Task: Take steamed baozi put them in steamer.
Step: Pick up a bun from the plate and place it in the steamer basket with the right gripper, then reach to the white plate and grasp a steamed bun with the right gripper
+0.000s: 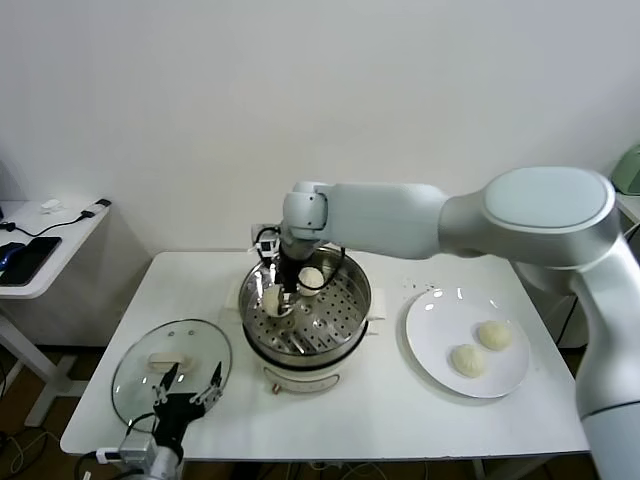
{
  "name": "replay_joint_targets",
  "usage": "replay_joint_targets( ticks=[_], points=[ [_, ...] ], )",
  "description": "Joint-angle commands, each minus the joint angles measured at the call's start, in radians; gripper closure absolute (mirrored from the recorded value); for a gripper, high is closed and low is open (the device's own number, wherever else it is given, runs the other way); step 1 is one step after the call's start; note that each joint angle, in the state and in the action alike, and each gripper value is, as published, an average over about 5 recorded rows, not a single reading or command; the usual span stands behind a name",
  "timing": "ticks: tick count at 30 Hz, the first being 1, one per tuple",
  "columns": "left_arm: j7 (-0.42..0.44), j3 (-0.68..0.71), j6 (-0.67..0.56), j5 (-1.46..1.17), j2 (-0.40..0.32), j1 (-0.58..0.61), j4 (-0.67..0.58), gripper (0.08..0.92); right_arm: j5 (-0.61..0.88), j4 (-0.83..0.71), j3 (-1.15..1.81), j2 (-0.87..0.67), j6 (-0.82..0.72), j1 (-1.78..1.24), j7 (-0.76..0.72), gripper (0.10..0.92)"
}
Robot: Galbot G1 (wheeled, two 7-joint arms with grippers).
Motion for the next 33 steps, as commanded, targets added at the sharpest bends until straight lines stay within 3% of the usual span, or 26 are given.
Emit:
replay_joint_targets(
  ticks=[1,9,16,19,27,33],
  points=[
    [0.0,-0.001,0.002,-0.003,0.002,-0.001,-0.003,0.177,-0.031,-0.042,0.019,0.037,-0.018,-0.075,0.036,0.335],
    [-0.001,-0.004,-0.001,-0.008,0.005,0.006,-0.01,0.177,-0.03,0.01,0.05,-0.045,0.047,0.009,-0.025,0.211],
    [-0.002,0.001,-0.007,-0.008,0.003,0.013,-0.013,0.177,0.012,0.082,0.024,-0.218,0.181,0.211,-0.185,0.203],
    [-0.002,0.002,-0.009,-0.007,0.002,0.018,-0.016,0.177,0.009,0.148,-0.033,-0.36,0.223,0.295,-0.251,0.202],
    [-0.002,0.001,-0.011,-0.008,0.004,0.016,-0.012,0.177,-0.22,0.304,-0.284,-0.752,0.284,0.415,-0.304,0.203],
    [-0.002,-0.001,-0.009,-0.01,0.004,0.007,-0.004,0.177,-0.383,0.355,-0.308,-0.903,0.272,0.29,-0.259,0.203]
  ],
)
